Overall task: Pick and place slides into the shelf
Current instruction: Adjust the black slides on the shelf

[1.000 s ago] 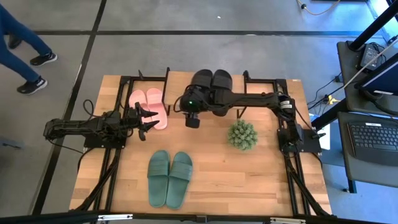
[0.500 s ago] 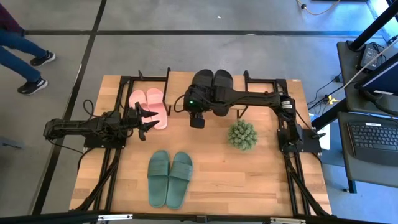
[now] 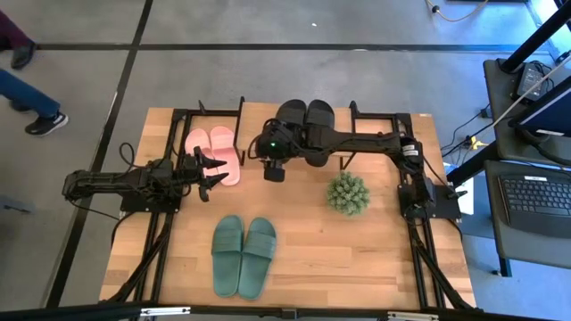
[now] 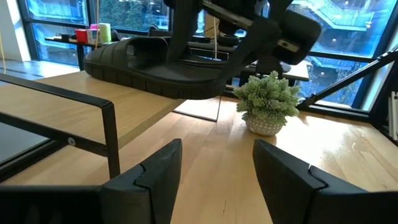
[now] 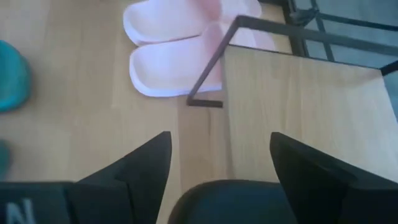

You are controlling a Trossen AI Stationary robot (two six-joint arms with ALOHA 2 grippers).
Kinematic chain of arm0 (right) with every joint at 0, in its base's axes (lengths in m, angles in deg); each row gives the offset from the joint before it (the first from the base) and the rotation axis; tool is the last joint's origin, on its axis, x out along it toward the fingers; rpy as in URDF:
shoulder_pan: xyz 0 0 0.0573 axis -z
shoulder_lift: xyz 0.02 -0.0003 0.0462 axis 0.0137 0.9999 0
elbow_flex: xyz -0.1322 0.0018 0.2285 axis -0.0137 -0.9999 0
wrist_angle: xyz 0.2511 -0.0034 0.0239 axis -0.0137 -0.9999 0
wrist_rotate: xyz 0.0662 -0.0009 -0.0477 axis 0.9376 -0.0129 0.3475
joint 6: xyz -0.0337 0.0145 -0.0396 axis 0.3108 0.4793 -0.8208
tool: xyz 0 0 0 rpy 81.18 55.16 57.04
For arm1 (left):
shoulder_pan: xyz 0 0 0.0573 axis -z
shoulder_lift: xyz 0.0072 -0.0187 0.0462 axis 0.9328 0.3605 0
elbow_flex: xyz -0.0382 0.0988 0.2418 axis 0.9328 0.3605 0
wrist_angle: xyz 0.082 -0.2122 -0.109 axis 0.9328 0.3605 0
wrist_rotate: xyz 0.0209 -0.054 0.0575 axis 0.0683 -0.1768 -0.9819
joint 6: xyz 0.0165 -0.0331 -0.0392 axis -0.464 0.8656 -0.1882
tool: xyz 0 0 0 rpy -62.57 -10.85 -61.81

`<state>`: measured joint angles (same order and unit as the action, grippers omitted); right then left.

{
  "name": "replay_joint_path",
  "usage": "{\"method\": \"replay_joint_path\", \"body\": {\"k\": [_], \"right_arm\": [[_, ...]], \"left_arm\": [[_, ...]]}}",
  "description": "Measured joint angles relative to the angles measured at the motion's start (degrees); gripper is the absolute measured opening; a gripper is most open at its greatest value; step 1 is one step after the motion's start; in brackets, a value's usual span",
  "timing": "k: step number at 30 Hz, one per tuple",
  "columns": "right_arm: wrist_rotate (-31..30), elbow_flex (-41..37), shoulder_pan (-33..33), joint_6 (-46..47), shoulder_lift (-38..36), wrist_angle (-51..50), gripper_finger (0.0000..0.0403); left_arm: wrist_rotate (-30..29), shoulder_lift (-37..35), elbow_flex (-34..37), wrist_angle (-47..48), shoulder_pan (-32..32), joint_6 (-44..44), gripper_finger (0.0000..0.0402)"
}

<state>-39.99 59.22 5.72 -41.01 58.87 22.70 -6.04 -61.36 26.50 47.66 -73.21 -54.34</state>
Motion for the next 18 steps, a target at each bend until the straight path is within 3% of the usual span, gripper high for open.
{"method": "replay_joint_path", "body": {"k": [6, 12, 18], "right_arm": [[-0.4, -2.1, 0.2, 0.0, 0.0, -0.2, 0.0272], [-8.8, -2.4, 0.1, -0.2, 0.0, -0.7, 0.0272], [-9.3, -2.4, 0.2, 0.1, 0.0, -5.1, 0.0272]], "left_arm": [[0.0, 0.0, 0.0, 0.0, 0.0, 0.0, 0.0191], [0.0, 0.0, 0.0, 0.0, 0.0, 0.0, 0.0191], [0.0, 0.0, 0.0, 0.0, 0.0, 0.0, 0.0191]]}}
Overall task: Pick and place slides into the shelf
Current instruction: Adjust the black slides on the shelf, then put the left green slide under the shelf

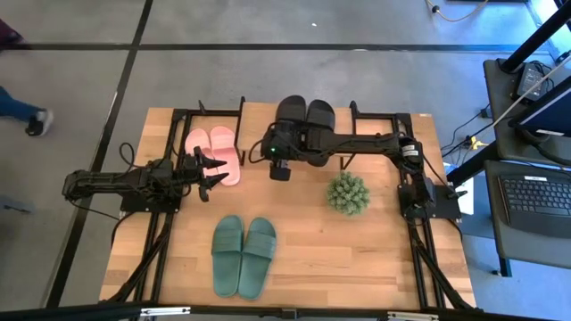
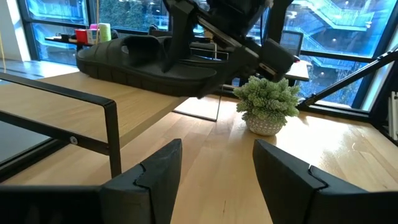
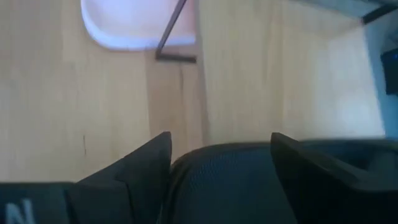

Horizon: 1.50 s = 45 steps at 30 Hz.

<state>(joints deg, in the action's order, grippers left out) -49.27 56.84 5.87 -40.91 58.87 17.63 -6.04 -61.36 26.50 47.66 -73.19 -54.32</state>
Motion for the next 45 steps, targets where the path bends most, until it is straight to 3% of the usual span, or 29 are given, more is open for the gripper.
{"method": "replay_joint_path", "body": {"k": [14, 21, 37, 45], "right_arm": [[-0.3, 0.0, -0.9, 2.8, -0.5, -5.8, 0.0272], [-0.1, 2.0, -3.3, 4.4, -4.9, -6.0, 0.0272], [-1.0, 3.6, -22.8, 20.5, -10.0, -22.5, 0.0272], [-1.1, -3.2, -31.1, 21.4, -10.1, -14.2, 0.0272]], "left_arm": [[0.0, 0.0, 0.0, 0.0, 0.0, 0.0, 0.0191], [0.0, 0.0, 0.0, 0.0, 0.0, 0.0, 0.0191], [0.6, 0.0, 0.0, 0.0, 0.0, 0.2, 0.0191], [0.7, 0.0, 0.0, 0.0, 0.0, 0.2, 0.0191]]}}
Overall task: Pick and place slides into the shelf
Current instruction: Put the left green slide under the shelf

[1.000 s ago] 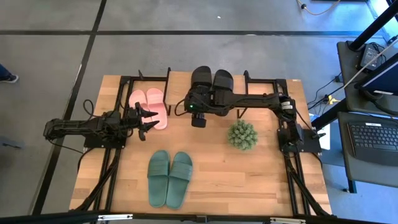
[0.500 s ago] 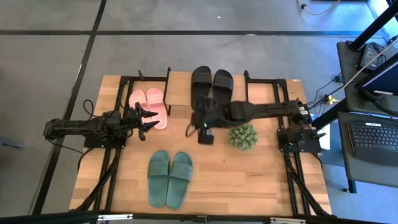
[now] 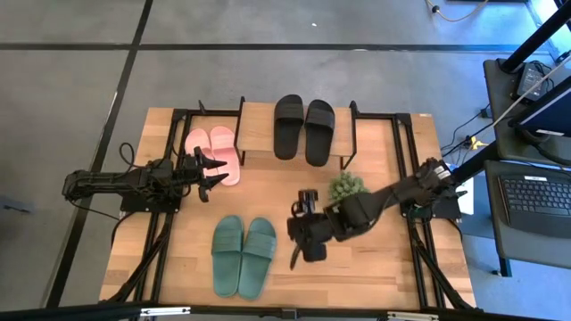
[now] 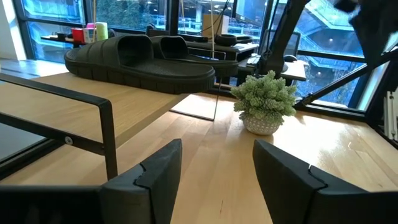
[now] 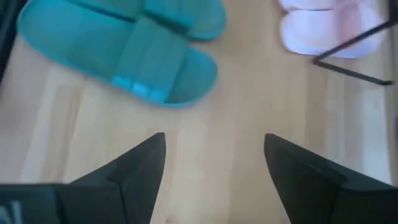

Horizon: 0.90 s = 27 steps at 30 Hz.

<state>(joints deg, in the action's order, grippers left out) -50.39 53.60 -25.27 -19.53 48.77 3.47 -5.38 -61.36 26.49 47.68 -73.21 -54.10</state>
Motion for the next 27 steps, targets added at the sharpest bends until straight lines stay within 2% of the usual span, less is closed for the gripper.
{"method": "replay_joint_path", "body": {"k": [2, 4, 7, 12, 18, 22, 27], "right_arm": [[-3.4, -2.2, -1.2, 2.3, 0.0, -0.3, 0.0272], [-9.4, -4.3, -2.5, 5.7, -0.9, -2.6, 0.0272], [-17.5, -9.4, -4.8, 13.3, -5.3, -4.3, 0.0272], [-20.6, -24.5, -8.2, 19.0, -15.9, 4.4, 0.0272], [-20.9, -40.9, -6.9, 10.5, -31.6, 20.7, 0.0272], [-21.0, -49.6, -3.3, 2.9, -43.1, 27.3, 0.0272], [-17.2, -60.8, 2.4, -7.9, -58.1, 35.4, 0.0272]], "left_arm": [[0.0, 0.0, 0.0, 0.0, 0.0, 0.0, 0.0191], [0.0, 0.0, 0.0, 0.0, 0.0, 0.0, 0.0191], [0.0, 0.0, 0.0, 0.0, 0.0, 0.0, 0.0191], [0.0, 0.0, 0.0, -0.8, 0.0, -0.2, 0.0191], [0.0, 0.0, 0.0, -1.1, 0.0, -0.2, 0.0191], [0.0, 0.0, 0.0, -1.1, 0.0, -0.2, 0.0191], [0.0, 0.0, 0.0, -1.1, 0.0, -0.2, 0.0191]]}}
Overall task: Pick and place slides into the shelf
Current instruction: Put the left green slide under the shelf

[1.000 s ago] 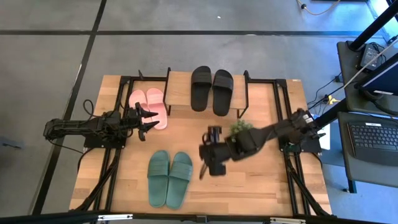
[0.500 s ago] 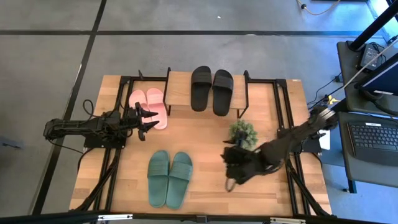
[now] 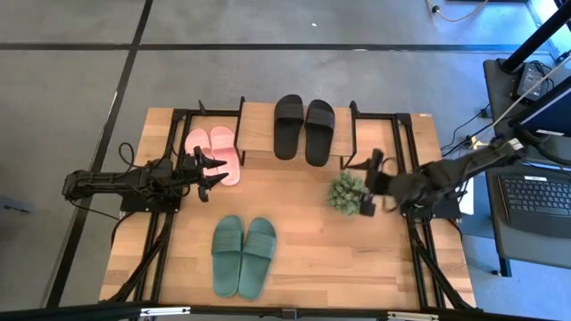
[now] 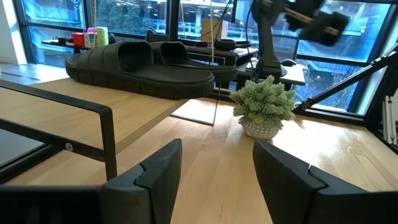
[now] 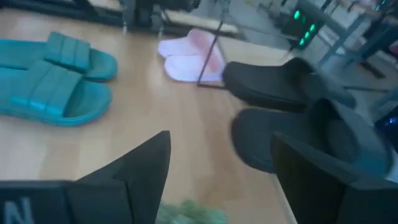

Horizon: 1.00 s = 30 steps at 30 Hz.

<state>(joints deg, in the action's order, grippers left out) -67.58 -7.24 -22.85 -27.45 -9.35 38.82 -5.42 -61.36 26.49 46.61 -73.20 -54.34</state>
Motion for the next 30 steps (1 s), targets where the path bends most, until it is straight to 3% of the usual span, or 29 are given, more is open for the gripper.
{"method": "replay_joint_path", "body": {"k": [8, 14, 18, 23, 30], "right_arm": [[6.7, -13.0, 7.5, -4.4, -21.1, 4.5, 0.0272], [8.4, -22.3, 9.5, -4.4, -31.1, 11.7, 0.0272], [8.4, -25.2, 10.0, -4.3, -34.4, 14.3, 0.0272], [8.4, -25.4, 10.2, -4.0, -35.2, 16.3, 0.0272], [8.3, -25.4, 10.2, -2.9, -35.1, 16.8, 0.0272]], "left_arm": [[0.0, 0.0, 0.0, 0.0, 0.0, -0.3, 0.0191], [0.7, 0.0, 0.0, -2.3, 0.0, -8.3, 0.0191], [9.3, 0.0, -1.8, -7.7, 0.2, -14.9, 0.019], [16.8, 1.6, -7.1, -8.1, 3.9, -18.0, 0.018], [17.6, 11.2, -13.1, -8.0, 13.8, -22.1, 0.016]]}}
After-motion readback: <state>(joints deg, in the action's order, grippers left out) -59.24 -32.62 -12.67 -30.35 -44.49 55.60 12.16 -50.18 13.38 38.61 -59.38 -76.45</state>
